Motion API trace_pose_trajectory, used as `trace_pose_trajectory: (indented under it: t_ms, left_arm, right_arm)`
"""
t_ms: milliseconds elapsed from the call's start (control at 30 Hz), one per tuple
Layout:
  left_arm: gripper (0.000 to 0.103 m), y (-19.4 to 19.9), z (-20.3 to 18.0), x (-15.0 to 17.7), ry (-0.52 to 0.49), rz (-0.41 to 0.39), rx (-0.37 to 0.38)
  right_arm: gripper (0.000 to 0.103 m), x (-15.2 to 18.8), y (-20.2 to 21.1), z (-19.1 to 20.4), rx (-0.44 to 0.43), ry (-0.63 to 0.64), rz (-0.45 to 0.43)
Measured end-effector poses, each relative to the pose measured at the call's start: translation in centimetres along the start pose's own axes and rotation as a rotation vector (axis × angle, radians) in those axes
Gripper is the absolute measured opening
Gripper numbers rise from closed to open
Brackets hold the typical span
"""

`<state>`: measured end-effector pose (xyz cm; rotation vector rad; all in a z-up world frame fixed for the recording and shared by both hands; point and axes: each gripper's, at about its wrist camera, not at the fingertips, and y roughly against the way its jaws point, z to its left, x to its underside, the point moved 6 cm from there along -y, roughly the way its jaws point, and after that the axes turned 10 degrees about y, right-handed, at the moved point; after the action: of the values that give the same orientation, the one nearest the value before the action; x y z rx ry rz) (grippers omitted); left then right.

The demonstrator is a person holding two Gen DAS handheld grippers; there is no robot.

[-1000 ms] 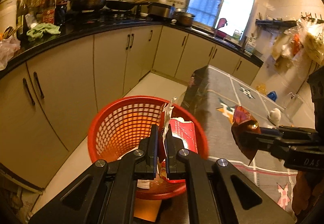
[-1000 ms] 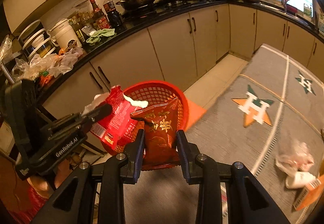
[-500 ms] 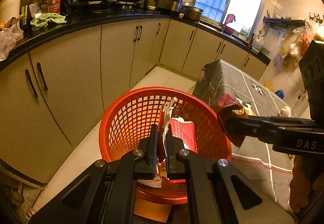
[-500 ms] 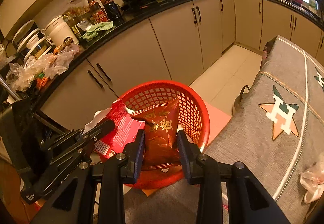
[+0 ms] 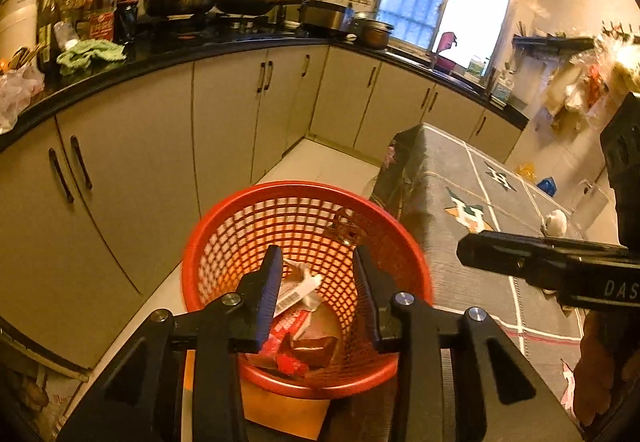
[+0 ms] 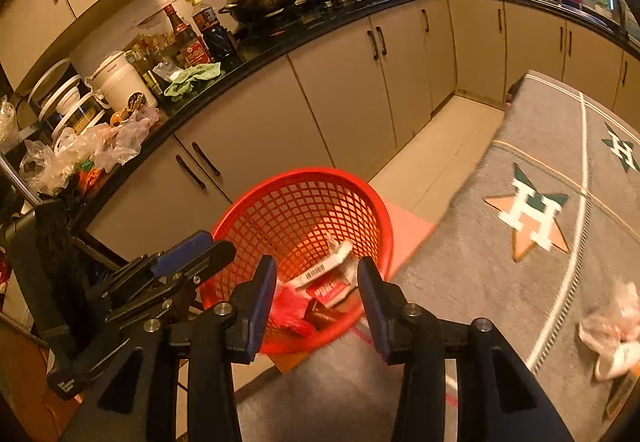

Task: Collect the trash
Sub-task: 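Move both open grippers back toward the table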

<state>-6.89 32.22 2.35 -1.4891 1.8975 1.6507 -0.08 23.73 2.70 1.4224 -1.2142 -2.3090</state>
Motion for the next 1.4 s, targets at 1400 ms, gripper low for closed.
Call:
trace_pose_trajectory:
  t_ms: [1400]
  left_arm:
    - [0.046,-1.3,-19.4,8.4,-0.302,0.142,0.189]
  right_arm:
    - [0.078,27.3,29.9,-26.4,0.679,-0.778,-0.042]
